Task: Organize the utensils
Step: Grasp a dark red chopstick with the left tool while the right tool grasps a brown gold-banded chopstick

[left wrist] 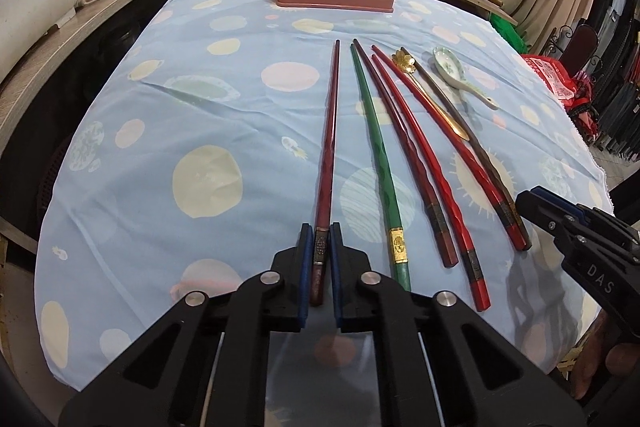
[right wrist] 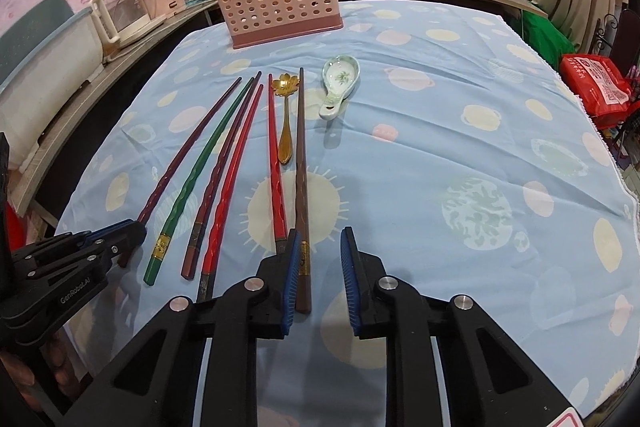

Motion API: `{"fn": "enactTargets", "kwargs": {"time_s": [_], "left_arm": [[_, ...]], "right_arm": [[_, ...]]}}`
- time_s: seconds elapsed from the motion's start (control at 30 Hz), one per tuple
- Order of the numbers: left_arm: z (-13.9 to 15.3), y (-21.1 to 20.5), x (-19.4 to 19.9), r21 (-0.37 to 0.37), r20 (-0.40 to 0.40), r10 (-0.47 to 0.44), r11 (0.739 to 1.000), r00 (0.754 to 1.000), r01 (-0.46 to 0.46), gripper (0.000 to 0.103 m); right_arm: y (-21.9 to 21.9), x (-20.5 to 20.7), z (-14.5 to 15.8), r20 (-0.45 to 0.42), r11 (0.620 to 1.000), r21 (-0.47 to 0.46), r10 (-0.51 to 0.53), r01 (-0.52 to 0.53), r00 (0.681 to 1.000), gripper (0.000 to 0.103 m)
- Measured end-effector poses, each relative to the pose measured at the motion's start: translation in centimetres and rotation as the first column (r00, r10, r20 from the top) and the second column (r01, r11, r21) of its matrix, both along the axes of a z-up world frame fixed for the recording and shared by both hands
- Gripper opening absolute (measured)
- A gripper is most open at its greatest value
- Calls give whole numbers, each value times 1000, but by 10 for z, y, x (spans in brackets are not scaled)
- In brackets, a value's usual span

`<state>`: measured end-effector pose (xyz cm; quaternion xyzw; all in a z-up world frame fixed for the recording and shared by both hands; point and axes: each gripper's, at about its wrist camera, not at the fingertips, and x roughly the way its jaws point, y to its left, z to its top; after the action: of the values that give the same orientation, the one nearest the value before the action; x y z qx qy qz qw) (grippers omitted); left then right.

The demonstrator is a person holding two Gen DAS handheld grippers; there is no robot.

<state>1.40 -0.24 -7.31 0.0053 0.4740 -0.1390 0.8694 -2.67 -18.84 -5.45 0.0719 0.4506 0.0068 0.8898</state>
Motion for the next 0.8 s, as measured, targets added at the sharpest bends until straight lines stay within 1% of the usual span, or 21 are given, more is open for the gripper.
{"fn": "enactTargets", "kwargs": {"time_s": [0.2,0.27,0.33,0.53,0.63,0.8], "left_arm": [[0,0,0,-1,0,-1,1000,1000,1,8],[0,0,0,-2,0,1,1000,1000,-1,8],[0,0,0,-4,0,1,1000,1000,-1,8],[-1,1,1,-6,0,2,1000,1000,-2,8],[-1,1,1,-5,0,1,1000,1000,-1,8],[1,3,0,-19,-12,4,1000,1000,-4,8]], "right_arm": [[4,4,-6,-13,1000,1,18,-18,1000,16],[6,4,-9,-23,1000,-2,27,-27,999,13],[7,2,-11,-21,1000,-8,30,-30,999,12],[8,-1,-11,-18,999,-24,36,-36,999,11],[8,-2,-10,-19,999,-23,38,-39,999,7],[7,-5,-5,-5,999,-13,38,-38,999,7]]}}
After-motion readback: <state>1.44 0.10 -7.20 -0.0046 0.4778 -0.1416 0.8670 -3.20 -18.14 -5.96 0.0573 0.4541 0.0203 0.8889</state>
